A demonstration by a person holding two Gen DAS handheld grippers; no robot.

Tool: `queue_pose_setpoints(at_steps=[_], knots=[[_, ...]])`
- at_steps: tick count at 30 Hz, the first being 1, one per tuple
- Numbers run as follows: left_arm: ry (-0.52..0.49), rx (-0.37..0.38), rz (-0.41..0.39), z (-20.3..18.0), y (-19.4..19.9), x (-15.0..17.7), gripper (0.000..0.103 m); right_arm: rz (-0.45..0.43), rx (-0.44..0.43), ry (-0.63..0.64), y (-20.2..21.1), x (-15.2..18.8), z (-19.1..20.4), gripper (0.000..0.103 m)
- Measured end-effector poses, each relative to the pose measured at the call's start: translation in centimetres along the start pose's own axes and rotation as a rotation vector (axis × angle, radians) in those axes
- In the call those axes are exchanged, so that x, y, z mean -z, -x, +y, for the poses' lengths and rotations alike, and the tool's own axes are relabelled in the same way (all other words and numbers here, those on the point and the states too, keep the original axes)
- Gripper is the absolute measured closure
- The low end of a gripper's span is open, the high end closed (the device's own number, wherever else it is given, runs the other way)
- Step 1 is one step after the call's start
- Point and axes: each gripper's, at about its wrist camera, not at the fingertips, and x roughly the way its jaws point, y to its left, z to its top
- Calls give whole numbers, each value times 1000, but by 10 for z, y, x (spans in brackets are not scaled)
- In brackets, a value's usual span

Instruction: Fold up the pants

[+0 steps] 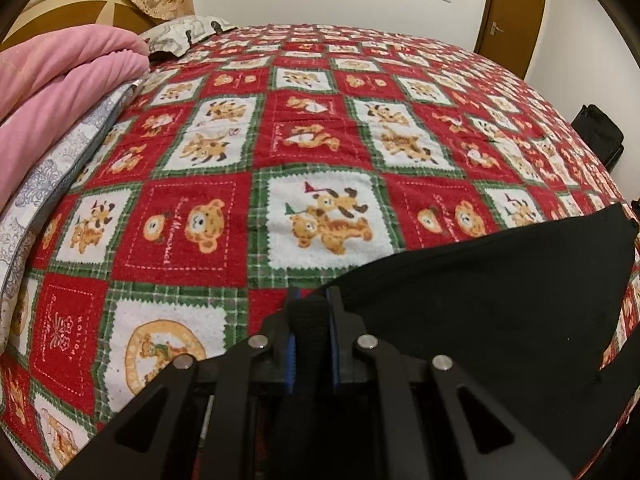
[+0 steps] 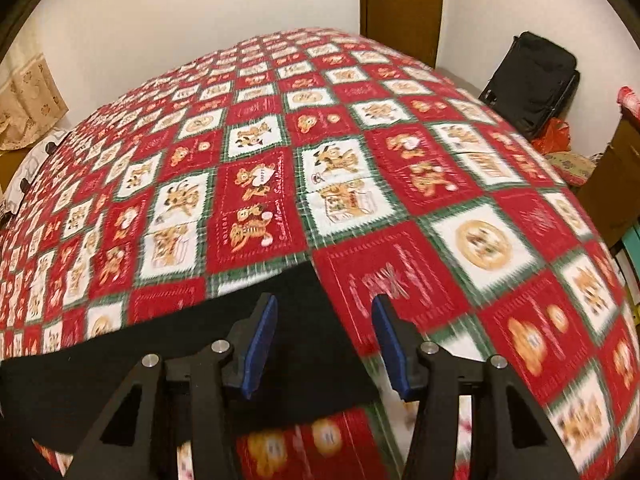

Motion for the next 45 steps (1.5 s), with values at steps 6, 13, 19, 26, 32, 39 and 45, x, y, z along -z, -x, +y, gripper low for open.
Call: queue_pose_setpoints(at_steps=[6, 13, 19, 26, 32, 39, 45], knots=[[-15, -25, 12, -5, -4, -2, 90, 91, 0, 66, -47, -19, 16, 52], [-23, -51, 14, -10, -8, -5, 90, 156, -55, 79, -64, -20, 13, 74], [-53, -81, 3, -16, -9, -5, 90, 146, -64, 107, -48, -17, 16, 97], [-22, -53, -41, -13, 14, -7, 92, 27, -53, 138, 11, -10, 15, 98], [21, 33, -160, -2, 56, 1, 92, -74, -73, 146, 87, 12, -5, 98], [47, 125, -258, 0, 89, 29, 92, -141, -70, 140, 158, 75, -29, 99], [46, 200, -352, 2, 120, 74, 92, -145, -87, 76, 177, 138, -56, 99]])
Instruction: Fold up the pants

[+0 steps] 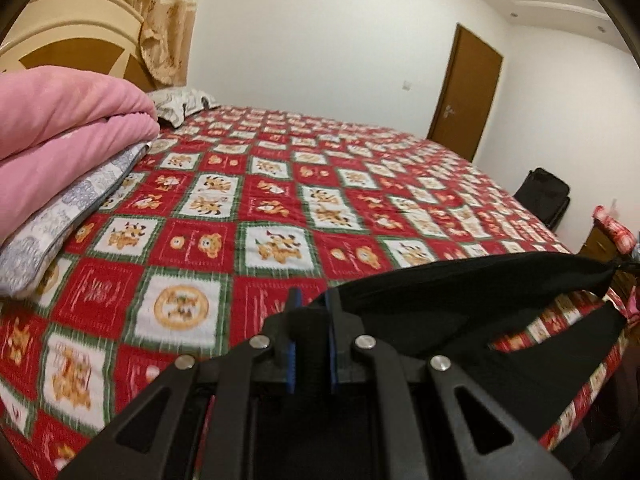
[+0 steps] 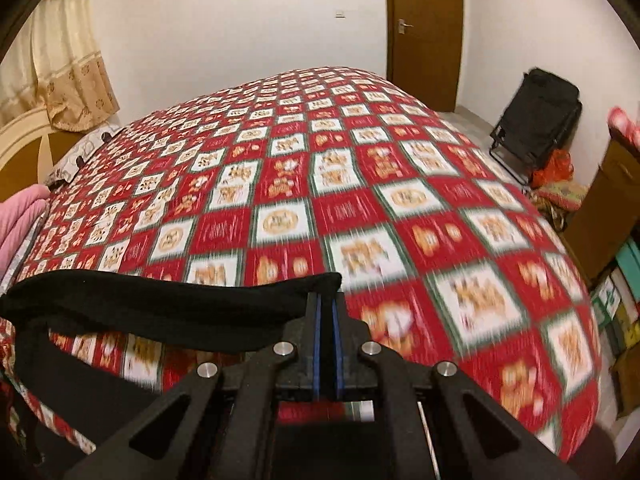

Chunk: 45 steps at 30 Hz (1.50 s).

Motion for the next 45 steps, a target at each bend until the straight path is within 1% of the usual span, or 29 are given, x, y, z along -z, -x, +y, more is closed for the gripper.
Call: queue_pose_setpoints(at_steps=[2, 4, 8, 10, 11, 12, 14, 15, 17, 18, 20, 21, 22, 23, 24, 25, 26, 27, 29, 32, 34, 36, 38, 39, 41, 42, 43, 45], knots=[[-6, 12, -8, 0, 11, 15, 92, 0, -5, -29, 7, 21, -8, 99], [-24, 14, -1, 1, 16, 30, 92, 7, -3, -56, 10, 38, -16, 99], [-43, 23, 37, 5, 17, 58, 91, 31, 21, -86, 13, 72, -27, 99], [-66, 26, 56, 5, 16, 71, 91, 61, 24, -76, 13, 86, -29, 98], [-76, 23, 59, 3, 17, 75, 90, 58, 34, -75, 16, 93, -32, 98], [-81, 16, 62, 3, 18, 80, 89, 52, 41, -90, 20, 98, -37, 98], [-83, 12, 56, 3, 22, 88, 88, 50, 22, -146, 28, 105, -50, 98], [-84, 12, 51, 3, 24, 89, 88, 49, 35, -179, 35, 109, -57, 98], [-101, 0, 45, 1, 26, 91, 88, 37, 83, -179, 48, 112, -56, 97], [-112, -10, 43, -1, 25, 91, 88, 19, 106, -140, 60, 112, -46, 97], [-142, -34, 39, -5, 24, 90, 88, -11, 121, -51, 79, 110, -20, 97], [-158, -48, 38, -8, 23, 90, 88, -24, 114, -2, 85, 107, -1, 97], [-171, -63, 35, -10, 23, 89, 88, -36, 83, 71, 90, 105, 29, 95], [-174, -71, 33, -11, 23, 89, 88, -38, 54, 133, 91, 104, 55, 90], [-177, -80, 28, -12, 24, 89, 88, -32, 24, 191, 91, 104, 80, 60], [-183, -89, 25, -13, 25, 89, 87, -23, -16, 248, 88, 105, 106, 24], [-191, -105, 21, -14, 26, 89, 84, -22, -60, 295, 86, 107, 130, 17], [-197, -115, 19, -15, 28, 91, 84, -41, -118, 348, 83, 109, 161, 17], [-229, -126, 21, -20, 31, 94, 84, -76, -173, 438, 74, 116, 211, 18], [-309, -167, 27, -28, 36, 101, 80, -20, -253, 557, 49, 131, 278, 18], [-317, -174, 22, -25, 41, 104, 74, -3, -286, 620, 36, 143, 313, 18], [-304, -159, 16, -19, 45, 105, 66, 2, -292, 684, 27, 158, 339, 18], [-293, -120, 22, -14, 50, 106, 65, 19, -308, 714, 21, 168, 354, 18], [-291, -100, 26, -12, 52, 107, 65, 27, -321, 717, 19, 171, 353, 18], [-296, -85, 25, -11, 56, 111, 65, 27, -323, 733, 19, 180, 358, 21], [-301, -68, 29, -12, 57, 113, 65, 32, -316, 755, 17, 185, 361, 25], [-323, -67, 31, -16, 57, 116, 65, 37, -306, 773, 16, 190, 362, 31], [-374, -92, 44, -23, 52, 119, 65, 46, -270, 815, 8, 195, 366, 36]])
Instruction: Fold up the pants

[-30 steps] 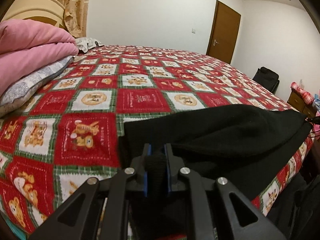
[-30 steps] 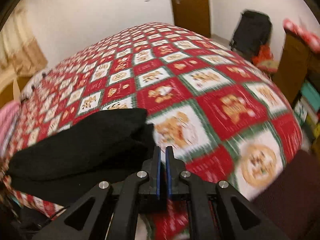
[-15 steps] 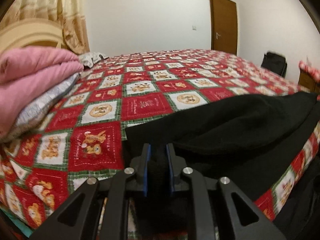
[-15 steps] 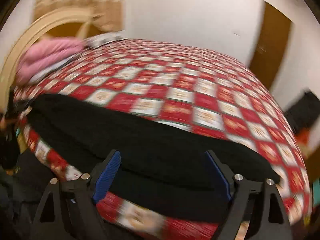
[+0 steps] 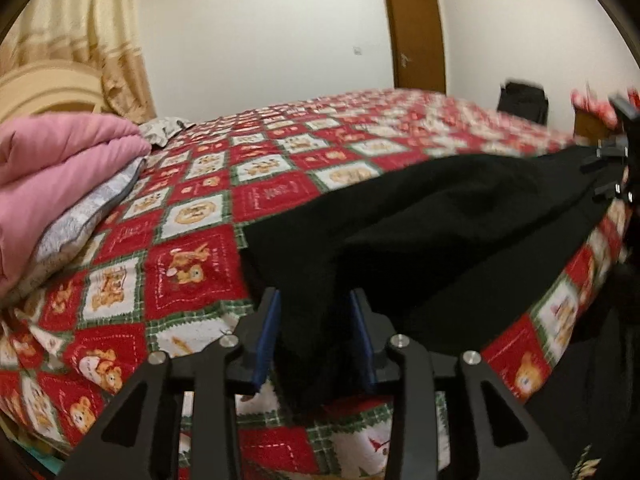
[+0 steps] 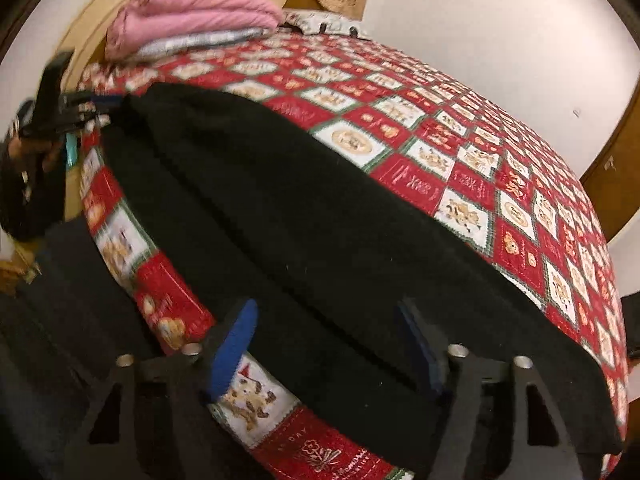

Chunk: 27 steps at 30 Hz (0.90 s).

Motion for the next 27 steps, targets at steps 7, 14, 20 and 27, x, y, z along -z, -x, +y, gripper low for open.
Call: queue_pose_setpoints(at_steps=[7, 14, 20, 27], knots=[[-35, -33, 35, -7, -13, -2, 84, 31, 92, 97, -26, -1, 6, 45], [-12, -36, 22, -6, -10, -7, 91, 55, 76, 121, -45, -8, 11, 81], [-13, -46, -6, 2, -6, -16, 91, 55, 40, 68, -34, -17, 3, 100], [-1, -1, -56, 12, 10, -13, 91, 43, 6, 80, 2, -7, 18, 100]])
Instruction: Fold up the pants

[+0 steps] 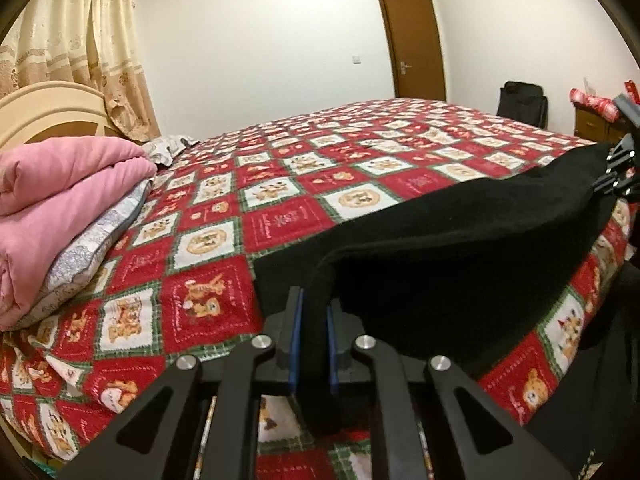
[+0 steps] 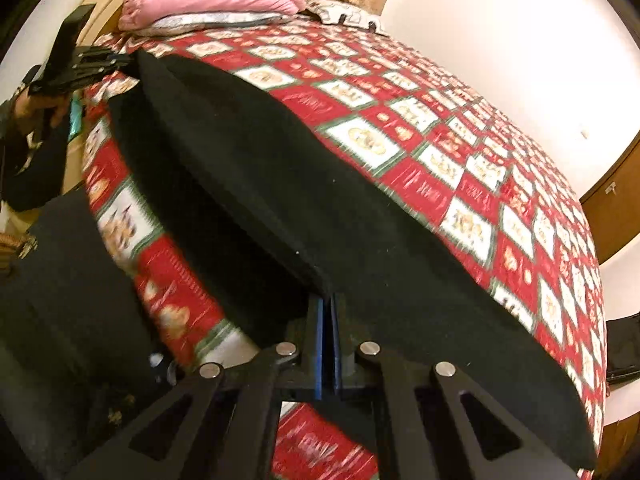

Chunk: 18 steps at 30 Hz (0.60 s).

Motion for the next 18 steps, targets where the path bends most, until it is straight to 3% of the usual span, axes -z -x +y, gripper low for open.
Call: queue_pose_setpoints(at_steps=[6, 11, 18], knots=[[-4, 24, 38, -4, -4, 17, 91, 62, -27, 9, -27, 25, 14, 100], [-8, 27, 52, -3, -5, 25, 91, 85, -29, 8, -42, 26, 15, 100], [1, 24, 90, 5, 0, 43, 78, 94, -74, -10, -42, 25, 9, 98]])
